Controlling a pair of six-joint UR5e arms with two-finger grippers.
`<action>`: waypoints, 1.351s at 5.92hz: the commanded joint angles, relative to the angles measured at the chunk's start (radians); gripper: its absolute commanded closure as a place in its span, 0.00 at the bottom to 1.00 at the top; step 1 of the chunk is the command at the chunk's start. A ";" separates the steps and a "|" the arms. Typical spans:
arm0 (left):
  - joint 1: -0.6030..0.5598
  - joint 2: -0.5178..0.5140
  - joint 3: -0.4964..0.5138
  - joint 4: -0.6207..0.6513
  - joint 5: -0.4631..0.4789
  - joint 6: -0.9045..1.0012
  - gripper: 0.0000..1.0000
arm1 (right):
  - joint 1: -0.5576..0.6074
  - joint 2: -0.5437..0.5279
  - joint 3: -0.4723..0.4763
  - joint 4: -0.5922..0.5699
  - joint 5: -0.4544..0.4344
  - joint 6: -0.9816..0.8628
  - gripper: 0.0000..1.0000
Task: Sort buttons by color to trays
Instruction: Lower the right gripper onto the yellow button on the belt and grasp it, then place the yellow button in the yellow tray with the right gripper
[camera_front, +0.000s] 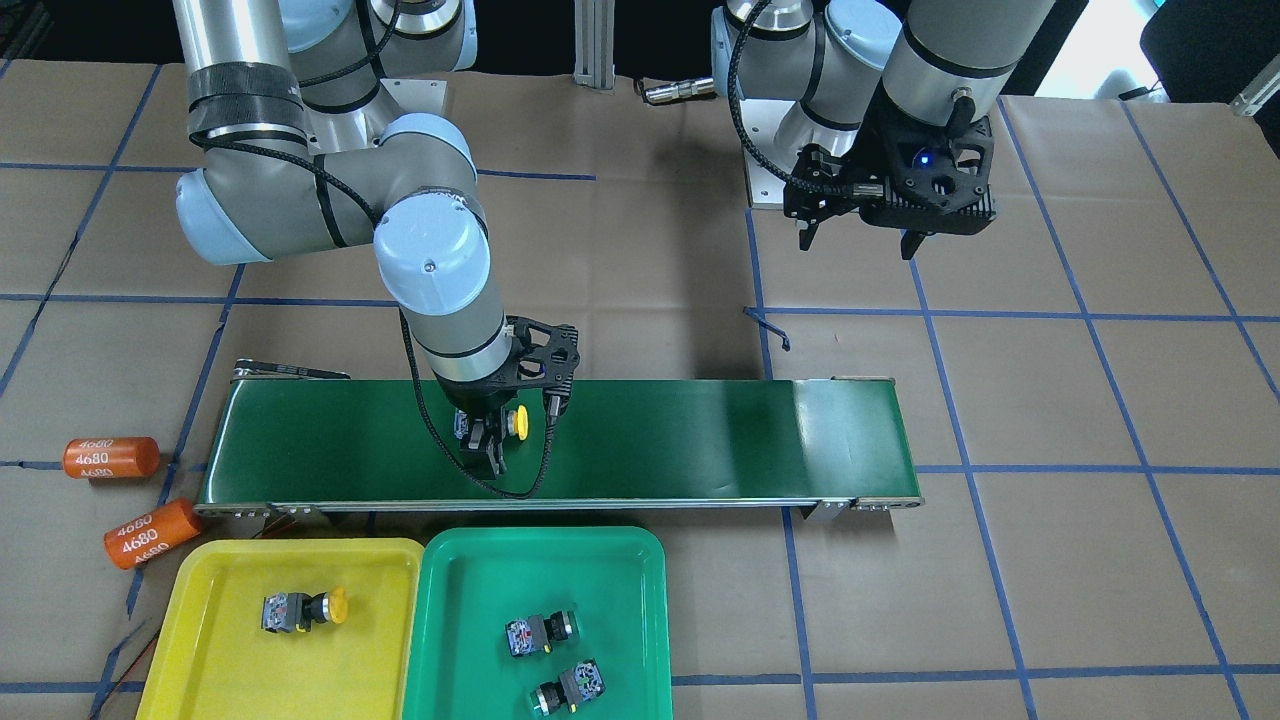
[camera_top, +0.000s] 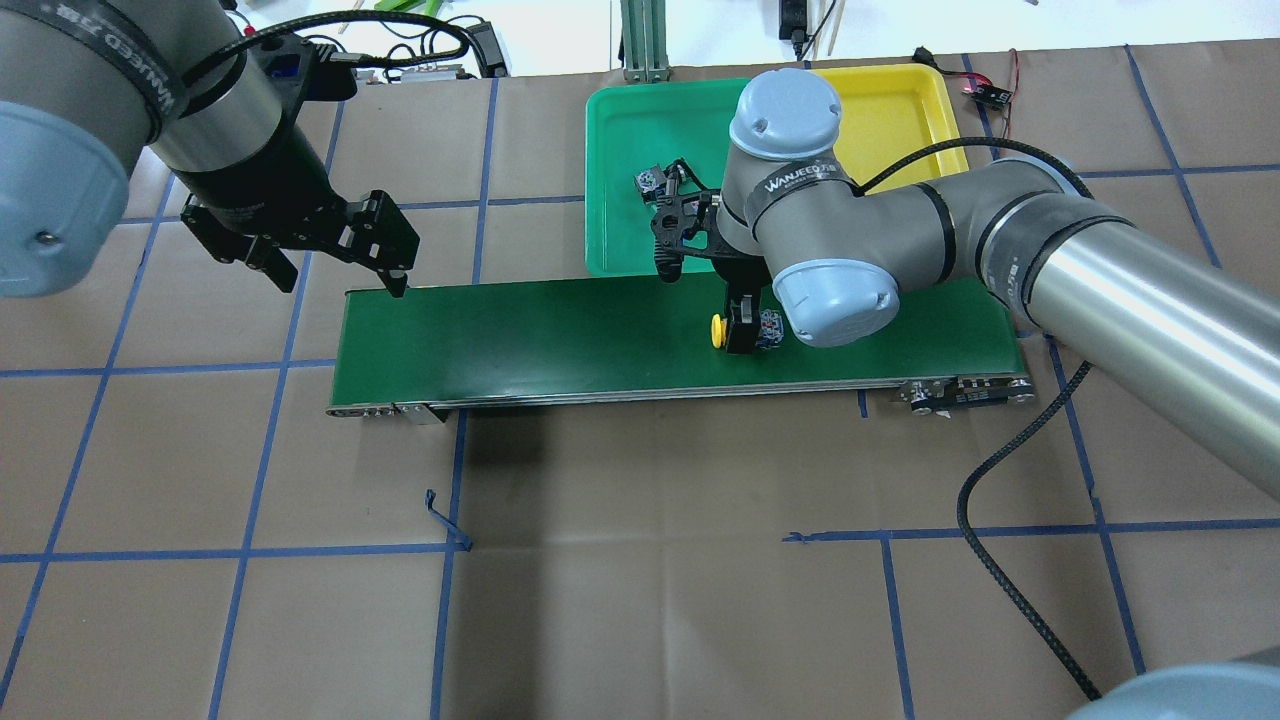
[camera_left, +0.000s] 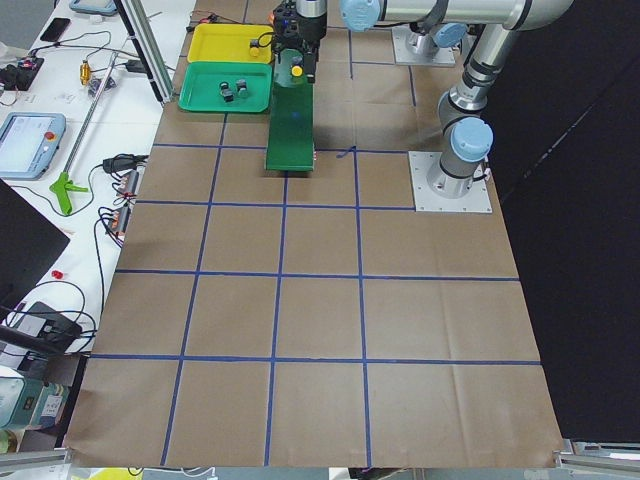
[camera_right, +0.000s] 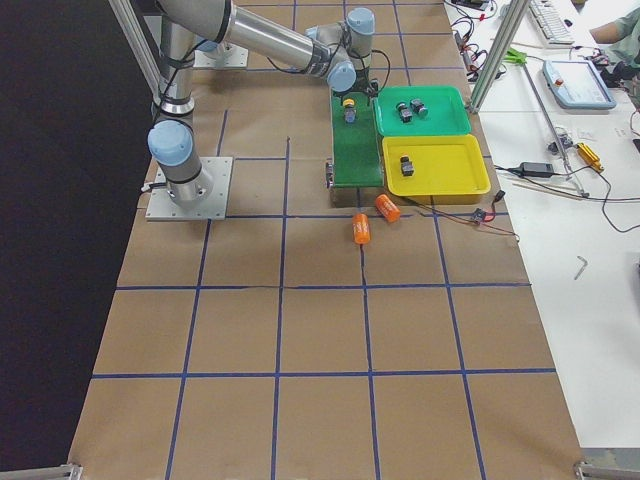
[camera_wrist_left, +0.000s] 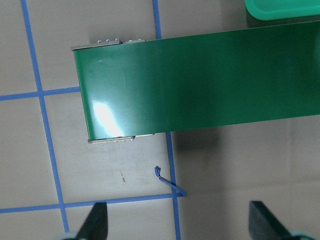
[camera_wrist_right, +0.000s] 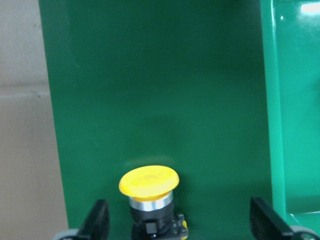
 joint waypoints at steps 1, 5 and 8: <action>0.001 0.000 0.001 -0.001 0.000 0.000 0.01 | -0.056 -0.010 0.037 0.002 -0.028 -0.077 0.23; 0.001 0.000 0.001 0.000 -0.001 0.000 0.01 | -0.119 -0.048 0.052 0.006 -0.158 -0.221 0.91; 0.000 -0.002 0.002 0.003 -0.004 0.000 0.01 | -0.191 -0.064 -0.094 -0.009 -0.146 -0.402 0.91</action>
